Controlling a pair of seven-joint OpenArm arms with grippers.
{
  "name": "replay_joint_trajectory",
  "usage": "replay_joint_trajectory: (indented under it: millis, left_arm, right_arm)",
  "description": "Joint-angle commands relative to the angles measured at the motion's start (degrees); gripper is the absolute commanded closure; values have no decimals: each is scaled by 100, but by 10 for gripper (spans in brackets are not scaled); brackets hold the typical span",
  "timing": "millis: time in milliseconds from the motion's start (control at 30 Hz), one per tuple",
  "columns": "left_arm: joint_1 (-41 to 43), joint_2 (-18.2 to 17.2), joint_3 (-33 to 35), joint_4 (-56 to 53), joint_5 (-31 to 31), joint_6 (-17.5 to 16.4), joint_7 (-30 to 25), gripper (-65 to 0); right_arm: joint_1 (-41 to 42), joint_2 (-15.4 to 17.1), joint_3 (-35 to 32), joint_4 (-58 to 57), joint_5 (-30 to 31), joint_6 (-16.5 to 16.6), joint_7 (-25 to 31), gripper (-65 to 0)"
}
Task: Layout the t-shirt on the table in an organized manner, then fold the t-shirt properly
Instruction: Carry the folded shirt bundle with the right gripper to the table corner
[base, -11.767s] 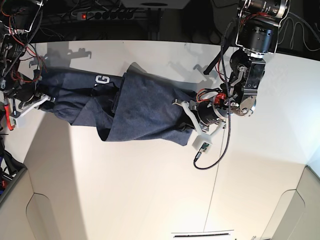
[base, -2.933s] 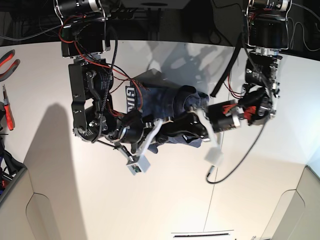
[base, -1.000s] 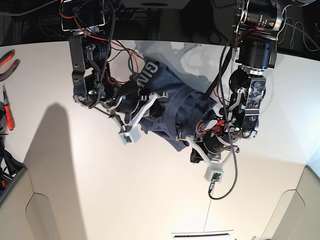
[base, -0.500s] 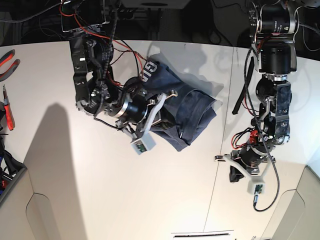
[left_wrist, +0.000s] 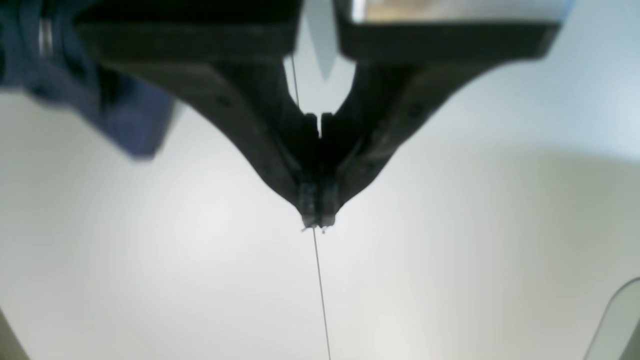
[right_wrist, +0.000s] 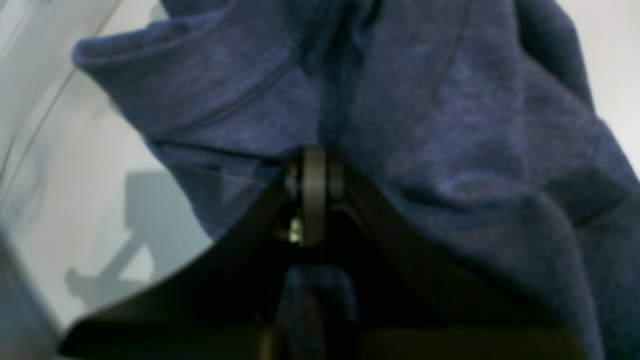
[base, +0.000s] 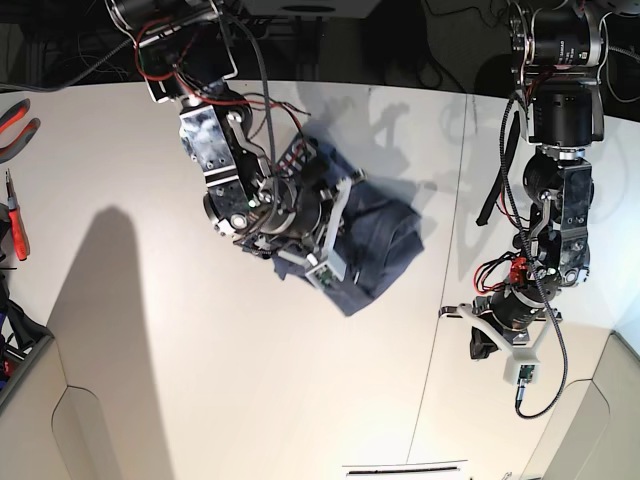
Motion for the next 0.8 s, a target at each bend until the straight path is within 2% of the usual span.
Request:
replay_joint_trajectory:
  millis: [0,133,267,500,767]
  left_arm:
    - [-131,-52,-17,116,-37,-17,-146,0]
    - [-87,-52,-17,116,-37,-17,-149,0]
    - [-87,-52,-17,116,-39,-17,-146,0]
    - [-87,-50,-17,116,-42,-17,-146,0]
    - [-87,-48,-17,116,-44,-17,-149,0]
  right_arm:
    - [66,125,98,-11,-330,-328,-179,0]
    - [142,319,562,-2,-643,-992,-181,0]
    - [170,564,1303,-2,-673,-1495,-186,0]
    - [166,1115,2627,-2,-608,-1556,-195,0]
    - [168,1565,3517,-2,-345,-1554,-195,0]
